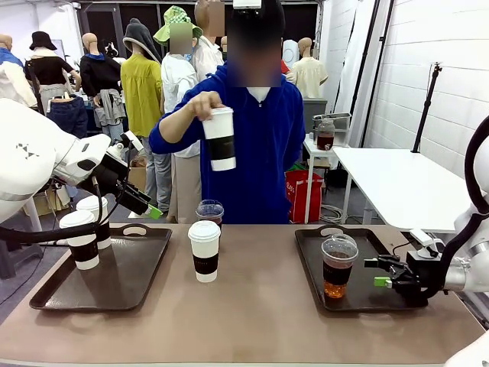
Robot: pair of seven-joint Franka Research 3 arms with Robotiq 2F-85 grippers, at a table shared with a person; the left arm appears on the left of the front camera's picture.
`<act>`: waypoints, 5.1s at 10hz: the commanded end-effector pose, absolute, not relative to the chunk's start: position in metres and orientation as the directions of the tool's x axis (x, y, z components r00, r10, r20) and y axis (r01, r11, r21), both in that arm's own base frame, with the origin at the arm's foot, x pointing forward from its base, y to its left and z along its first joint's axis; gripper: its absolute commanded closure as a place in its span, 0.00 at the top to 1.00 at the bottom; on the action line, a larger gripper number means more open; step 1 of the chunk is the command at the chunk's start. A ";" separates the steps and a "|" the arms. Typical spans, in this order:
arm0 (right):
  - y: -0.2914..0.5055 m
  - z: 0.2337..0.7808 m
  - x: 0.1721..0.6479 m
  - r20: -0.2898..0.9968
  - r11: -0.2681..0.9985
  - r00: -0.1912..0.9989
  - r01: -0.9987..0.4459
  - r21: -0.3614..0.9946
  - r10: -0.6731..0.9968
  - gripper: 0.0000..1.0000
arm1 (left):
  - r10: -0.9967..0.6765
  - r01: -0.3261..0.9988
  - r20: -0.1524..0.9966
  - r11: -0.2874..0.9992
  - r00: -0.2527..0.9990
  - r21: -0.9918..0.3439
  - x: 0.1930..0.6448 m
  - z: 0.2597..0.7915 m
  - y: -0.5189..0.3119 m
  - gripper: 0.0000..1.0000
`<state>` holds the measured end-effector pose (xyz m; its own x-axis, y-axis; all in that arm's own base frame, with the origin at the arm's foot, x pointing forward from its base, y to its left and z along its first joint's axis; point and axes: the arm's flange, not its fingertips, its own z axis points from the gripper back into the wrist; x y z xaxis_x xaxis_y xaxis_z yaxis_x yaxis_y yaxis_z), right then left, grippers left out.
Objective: Distribute the coffee onto the tray.
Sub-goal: Pick up another iced Americano from the middle of the table and place it on the right Handle tray.
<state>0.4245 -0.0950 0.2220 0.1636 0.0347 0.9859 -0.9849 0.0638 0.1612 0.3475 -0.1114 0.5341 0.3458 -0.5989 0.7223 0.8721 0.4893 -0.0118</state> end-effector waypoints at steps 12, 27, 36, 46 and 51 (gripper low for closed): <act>-0.113 0.256 0.509 0.995 0.116 0.090 -0.990 0.085 0.044 1.00 | -0.592 0.879 0.732 0.475 0.338 -0.022 0.349 0.533 -0.110 1.00; -0.004 0.272 0.621 0.997 0.052 0.044 -0.998 0.041 0.060 1.00 | -0.592 0.879 0.732 0.475 0.338 -0.022 0.349 0.533 -0.110 1.00; 0.006 0.275 0.623 0.996 0.079 0.060 -0.995 0.054 0.068 1.00 | -0.592 0.879 0.732 0.475 0.338 -0.022 0.349 0.533 -0.110 1.00; 0.101 0.281 0.625 0.992 0.071 0.102 -0.993 0.097 0.074 1.00 | -0.592 0.879 0.732 0.475 0.338 -0.022 0.349 0.533 -0.110 1.00; 0.148 0.271 0.635 0.988 0.016 0.114 -0.993 0.113 0.106 1.00 | -0.592 0.879 0.732 0.475 0.338 -0.022 0.349 0.533 -0.110 1.00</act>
<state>0.6250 0.1385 0.2700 0.0906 0.0894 0.9919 -0.9959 0.0109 0.0900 0.3473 -0.1118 0.5344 0.3453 -0.5995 0.7220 0.8724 0.4886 -0.0115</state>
